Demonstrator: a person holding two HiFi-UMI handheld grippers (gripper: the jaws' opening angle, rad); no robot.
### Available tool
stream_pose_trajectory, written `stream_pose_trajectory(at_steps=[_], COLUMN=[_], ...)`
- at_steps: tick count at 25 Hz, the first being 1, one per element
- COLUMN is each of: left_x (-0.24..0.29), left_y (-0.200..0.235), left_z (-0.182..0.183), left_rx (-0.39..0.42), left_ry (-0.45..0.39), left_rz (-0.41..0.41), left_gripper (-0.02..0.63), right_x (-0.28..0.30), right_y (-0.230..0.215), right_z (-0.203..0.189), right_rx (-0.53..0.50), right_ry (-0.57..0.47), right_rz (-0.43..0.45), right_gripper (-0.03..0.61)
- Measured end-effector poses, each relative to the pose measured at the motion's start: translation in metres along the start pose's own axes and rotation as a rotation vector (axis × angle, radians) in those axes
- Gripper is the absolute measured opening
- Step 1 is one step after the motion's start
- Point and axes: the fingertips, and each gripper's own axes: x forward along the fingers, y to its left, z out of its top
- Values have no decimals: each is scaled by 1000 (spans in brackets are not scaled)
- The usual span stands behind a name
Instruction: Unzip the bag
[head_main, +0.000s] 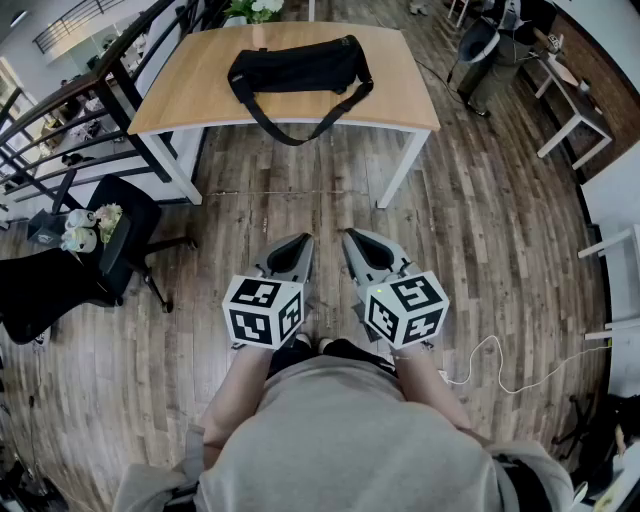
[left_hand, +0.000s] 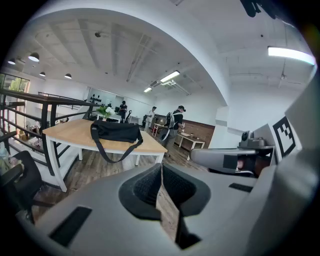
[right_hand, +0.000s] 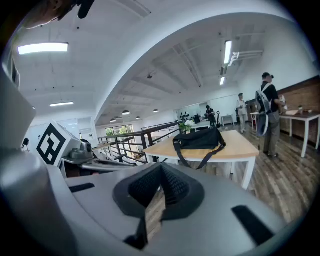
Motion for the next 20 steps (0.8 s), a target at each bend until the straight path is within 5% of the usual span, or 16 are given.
stream_pose_trajectory(at_steps=[11, 20], left_x=[-5, -10], left_y=[6, 19], left_z=[-6, 1], left_rx=[-46, -139], left_ry=[-4, -64], left_rz=[-39, -97], left_gripper=[26, 28], right_x=[4, 11], right_y=[2, 3], right_z=[-10, 0], right_rx=[9, 70], right_ry=[14, -74], right_rz=[1, -15], right_gripper=[5, 8])
